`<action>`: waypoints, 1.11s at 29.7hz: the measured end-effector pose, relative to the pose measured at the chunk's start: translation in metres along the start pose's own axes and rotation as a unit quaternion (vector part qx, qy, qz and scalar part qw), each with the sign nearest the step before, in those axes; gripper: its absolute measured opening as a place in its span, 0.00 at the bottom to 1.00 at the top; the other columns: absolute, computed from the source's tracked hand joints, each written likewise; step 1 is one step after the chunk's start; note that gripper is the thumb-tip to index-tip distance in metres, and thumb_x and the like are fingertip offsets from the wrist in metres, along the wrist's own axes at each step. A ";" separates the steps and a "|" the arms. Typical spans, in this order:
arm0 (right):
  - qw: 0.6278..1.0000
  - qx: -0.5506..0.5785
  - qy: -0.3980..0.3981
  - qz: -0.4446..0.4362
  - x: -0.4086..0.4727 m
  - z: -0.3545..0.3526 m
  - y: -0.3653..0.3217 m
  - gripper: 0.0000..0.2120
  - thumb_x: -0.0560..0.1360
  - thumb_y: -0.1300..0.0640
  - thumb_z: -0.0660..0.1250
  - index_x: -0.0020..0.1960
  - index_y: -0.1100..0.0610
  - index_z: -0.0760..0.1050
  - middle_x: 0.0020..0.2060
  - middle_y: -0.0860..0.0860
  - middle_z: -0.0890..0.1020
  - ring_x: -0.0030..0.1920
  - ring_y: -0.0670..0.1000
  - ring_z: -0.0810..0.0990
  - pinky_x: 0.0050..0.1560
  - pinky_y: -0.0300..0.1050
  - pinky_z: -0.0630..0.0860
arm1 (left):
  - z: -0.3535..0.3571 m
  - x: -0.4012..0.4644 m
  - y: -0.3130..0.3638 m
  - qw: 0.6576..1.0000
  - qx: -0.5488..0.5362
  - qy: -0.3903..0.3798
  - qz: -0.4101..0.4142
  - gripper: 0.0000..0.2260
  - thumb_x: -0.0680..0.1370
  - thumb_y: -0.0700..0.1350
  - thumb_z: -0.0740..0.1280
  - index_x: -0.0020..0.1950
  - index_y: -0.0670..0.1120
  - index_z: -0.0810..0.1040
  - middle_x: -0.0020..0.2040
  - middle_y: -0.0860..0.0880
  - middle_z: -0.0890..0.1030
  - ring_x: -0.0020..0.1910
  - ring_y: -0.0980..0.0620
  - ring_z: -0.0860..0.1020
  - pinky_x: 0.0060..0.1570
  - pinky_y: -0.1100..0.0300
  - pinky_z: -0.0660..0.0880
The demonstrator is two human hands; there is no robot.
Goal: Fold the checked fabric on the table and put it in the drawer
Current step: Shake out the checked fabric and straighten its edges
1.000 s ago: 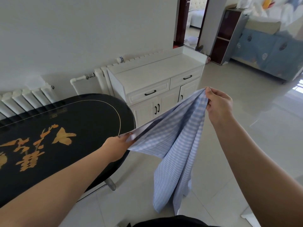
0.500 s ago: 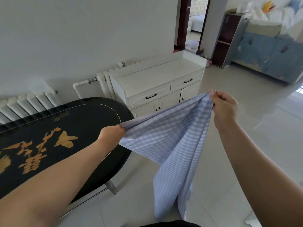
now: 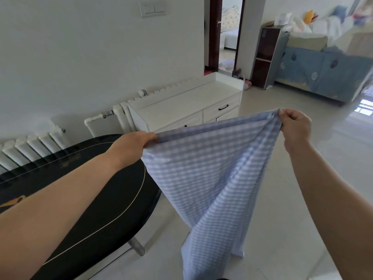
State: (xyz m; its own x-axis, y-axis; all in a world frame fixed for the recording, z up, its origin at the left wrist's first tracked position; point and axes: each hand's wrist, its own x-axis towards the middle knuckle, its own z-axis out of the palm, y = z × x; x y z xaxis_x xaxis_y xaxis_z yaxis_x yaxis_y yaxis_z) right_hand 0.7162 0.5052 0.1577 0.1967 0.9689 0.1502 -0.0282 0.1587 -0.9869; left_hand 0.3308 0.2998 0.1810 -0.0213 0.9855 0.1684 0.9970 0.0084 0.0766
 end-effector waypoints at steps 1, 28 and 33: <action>1.000 0.004 -0.010 -0.004 -0.001 0.000 0.000 0.10 0.74 0.56 0.69 0.34 0.51 0.80 0.29 0.46 0.78 0.32 0.46 0.75 0.39 0.46 0.76 | -0.001 0.000 -0.003 0.999 0.019 -0.021 0.016 0.22 0.76 0.31 0.56 0.61 0.52 0.76 0.47 0.51 0.75 0.47 0.48 0.75 0.45 0.55 0.73; 0.996 0.054 0.020 0.068 -0.001 0.038 0.002 0.09 0.73 0.59 0.71 0.35 0.52 0.79 0.34 0.50 0.77 0.41 0.52 0.74 0.46 0.45 0.75 | 0.036 -0.064 -0.039 0.906 0.258 0.041 0.333 0.17 0.66 0.33 0.70 0.53 0.42 0.79 0.52 0.48 0.77 0.31 0.51 0.72 0.24 0.58 0.71; 0.997 0.040 0.003 0.058 -0.005 0.050 0.006 0.09 0.73 0.59 0.71 0.35 0.51 0.79 0.34 0.49 0.78 0.39 0.49 0.76 0.46 0.43 0.76 | 0.040 -0.054 -0.023 0.941 0.255 -0.090 0.201 0.18 0.74 0.38 0.65 0.60 0.52 0.71 0.42 0.55 0.74 0.21 0.54 0.66 0.18 0.63 0.55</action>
State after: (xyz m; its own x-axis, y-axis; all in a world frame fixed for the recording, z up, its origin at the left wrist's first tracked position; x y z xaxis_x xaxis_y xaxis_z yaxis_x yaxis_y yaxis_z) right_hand 0.6661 0.5104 0.1543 0.1933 0.9805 0.0343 -0.1302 0.0603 -0.9897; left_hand 0.3117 0.2528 0.1306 0.3325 0.9387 -0.0905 0.8285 -0.3366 -0.4475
